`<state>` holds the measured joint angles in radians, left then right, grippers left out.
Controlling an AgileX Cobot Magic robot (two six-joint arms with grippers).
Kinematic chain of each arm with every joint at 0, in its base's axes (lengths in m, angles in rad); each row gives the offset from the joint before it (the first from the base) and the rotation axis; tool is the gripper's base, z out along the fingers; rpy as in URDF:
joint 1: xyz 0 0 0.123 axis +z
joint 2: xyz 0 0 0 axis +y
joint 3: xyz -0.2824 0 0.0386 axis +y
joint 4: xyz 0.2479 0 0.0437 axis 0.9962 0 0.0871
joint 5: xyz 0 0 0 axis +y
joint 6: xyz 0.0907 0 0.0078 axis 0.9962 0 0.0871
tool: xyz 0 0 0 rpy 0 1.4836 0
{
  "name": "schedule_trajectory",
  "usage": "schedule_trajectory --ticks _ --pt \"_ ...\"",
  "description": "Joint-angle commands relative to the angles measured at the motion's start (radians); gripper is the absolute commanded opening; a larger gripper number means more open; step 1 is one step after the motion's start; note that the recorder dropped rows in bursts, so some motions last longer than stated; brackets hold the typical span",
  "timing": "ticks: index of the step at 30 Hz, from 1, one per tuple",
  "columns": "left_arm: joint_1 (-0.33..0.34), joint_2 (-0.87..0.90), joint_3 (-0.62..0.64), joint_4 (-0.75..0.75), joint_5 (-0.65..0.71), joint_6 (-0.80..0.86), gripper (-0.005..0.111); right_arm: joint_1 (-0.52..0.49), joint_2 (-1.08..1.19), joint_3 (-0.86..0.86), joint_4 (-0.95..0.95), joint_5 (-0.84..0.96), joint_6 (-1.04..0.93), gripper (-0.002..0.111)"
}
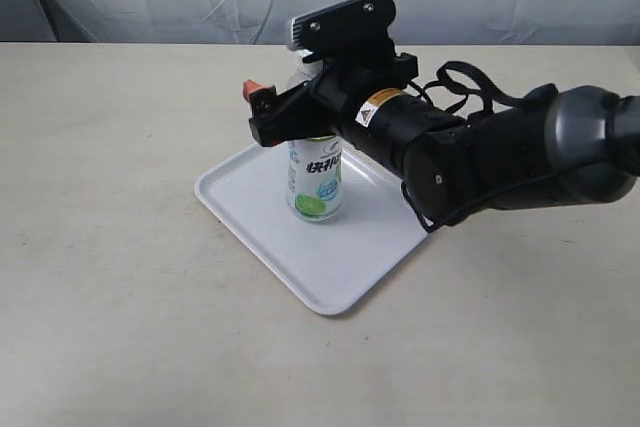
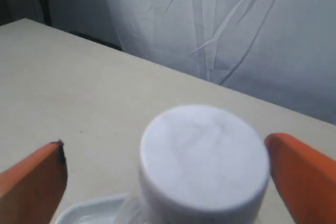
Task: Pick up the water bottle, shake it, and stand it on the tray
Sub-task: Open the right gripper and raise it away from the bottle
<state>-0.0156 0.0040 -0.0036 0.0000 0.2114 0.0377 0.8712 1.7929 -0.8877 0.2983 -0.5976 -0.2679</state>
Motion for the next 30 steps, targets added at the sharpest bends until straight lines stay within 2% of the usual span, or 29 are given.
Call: schedule_trajectory --ticks 1,8,15,26,28,29,30 --pt "-0.006 -0.004 0.004 0.0 -0.009 -0.002 0.0 0.001 -0.063 -0.007 0.003 -0.043 -0.012 0.104" --pt "-0.006 -0.004 0.004 0.0 -0.009 -0.002 0.0 0.001 -0.19 -0.007 0.005 -0.057 -0.036 0.104" --pt "-0.006 -0.004 0.004 0.0 -0.009 -0.002 0.0 0.001 -0.311 -0.007 0.186 0.114 -0.268 0.104" --pt "-0.006 -0.004 0.004 0.0 -0.009 -0.002 0.0 0.003 -0.515 -0.007 0.184 0.451 -0.28 0.104" --pt "-0.006 -0.004 0.004 0.0 -0.009 -0.002 0.0 0.003 -0.56 -0.007 0.186 0.512 -0.28 0.096" --pt "-0.006 -0.004 0.004 0.0 -0.009 -0.002 0.0 0.003 -0.58 -0.007 0.186 0.536 -0.28 0.09" --pt "-0.006 -0.004 0.004 0.0 -0.009 -0.002 0.0 0.003 -0.607 -0.007 0.186 0.566 -0.28 0.078"
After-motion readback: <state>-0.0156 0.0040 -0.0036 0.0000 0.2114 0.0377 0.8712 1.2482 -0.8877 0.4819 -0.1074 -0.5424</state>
